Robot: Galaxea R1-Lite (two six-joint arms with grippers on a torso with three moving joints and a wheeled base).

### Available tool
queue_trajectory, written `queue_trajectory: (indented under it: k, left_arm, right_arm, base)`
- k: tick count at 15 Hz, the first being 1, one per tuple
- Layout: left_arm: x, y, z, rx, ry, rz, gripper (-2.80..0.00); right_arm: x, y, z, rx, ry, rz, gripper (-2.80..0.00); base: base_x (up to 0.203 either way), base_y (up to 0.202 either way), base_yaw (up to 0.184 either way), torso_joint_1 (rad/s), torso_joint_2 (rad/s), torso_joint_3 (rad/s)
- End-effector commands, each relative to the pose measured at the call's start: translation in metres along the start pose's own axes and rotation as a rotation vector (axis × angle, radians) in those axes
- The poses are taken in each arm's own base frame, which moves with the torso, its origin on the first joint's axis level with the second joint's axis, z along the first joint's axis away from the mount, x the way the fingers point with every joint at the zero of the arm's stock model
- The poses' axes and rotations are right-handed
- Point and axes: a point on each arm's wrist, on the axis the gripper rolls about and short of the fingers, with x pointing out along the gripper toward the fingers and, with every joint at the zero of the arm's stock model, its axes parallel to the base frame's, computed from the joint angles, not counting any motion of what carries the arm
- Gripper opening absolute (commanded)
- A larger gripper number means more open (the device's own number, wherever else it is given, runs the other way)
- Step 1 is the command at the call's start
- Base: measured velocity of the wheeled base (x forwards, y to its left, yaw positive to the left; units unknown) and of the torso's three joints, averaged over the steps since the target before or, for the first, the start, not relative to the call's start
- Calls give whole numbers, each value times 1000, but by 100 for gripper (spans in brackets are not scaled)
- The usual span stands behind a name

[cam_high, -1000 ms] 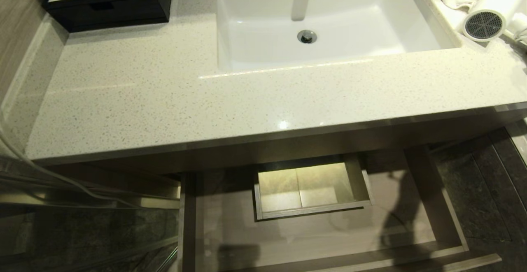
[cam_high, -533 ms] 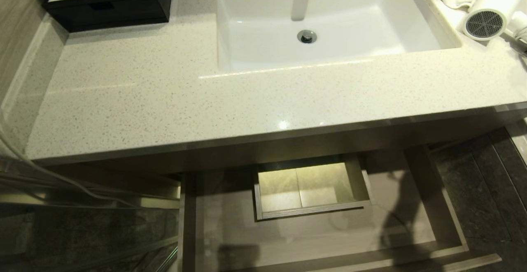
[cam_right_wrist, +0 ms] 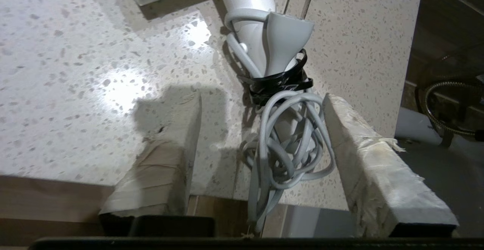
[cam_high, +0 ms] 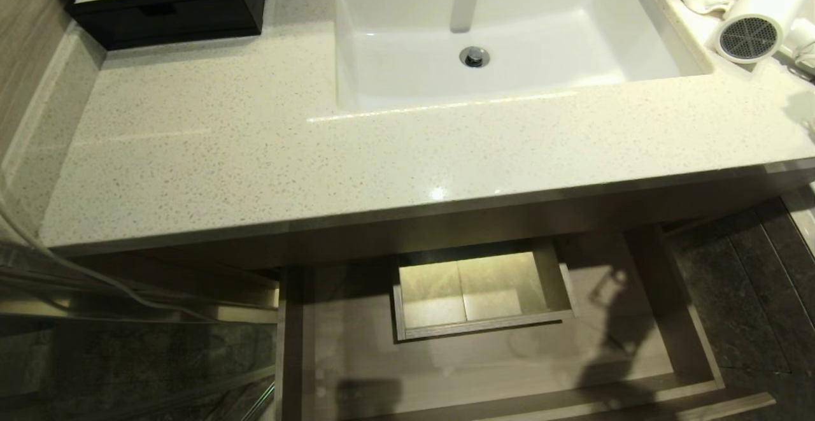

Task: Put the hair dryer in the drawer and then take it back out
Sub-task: Place it on the countertop, then close the drawer

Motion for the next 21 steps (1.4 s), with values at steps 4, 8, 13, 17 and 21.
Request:
queue_trajectory:
  k: [4, 8, 13, 17, 21]
  left_arm:
    - [0, 0, 0, 0, 0, -1, -280]
    - [0, 0, 0, 0, 0, 0, -280]
    - [0, 0, 0, 0, 0, 0, -280]
    - [0, 0, 0, 0, 0, 0, -280]
    - [0, 0, 0, 0, 0, 0, -280]
  right_arm:
    - [-83, 59, 10, -108, -25, -19, -280]
    - [-98, 82, -1, -77, 71, 11, -280]
    - [-99, 84, -1, -75, 72, 10, -280]
    - [-101, 87, -3, -74, 71, 11, -280]
    - [-104, 88, -2, -77, 67, 7, -280]
  base:
    - [0, 0, 0, 0, 0, 0]
    - [0, 0, 0, 0, 0, 0]
    - [0, 0, 0, 0, 0, 0]
    - [0, 0, 0, -187, 66, -126]
    - [0, 0, 0, -315, 75, -231]
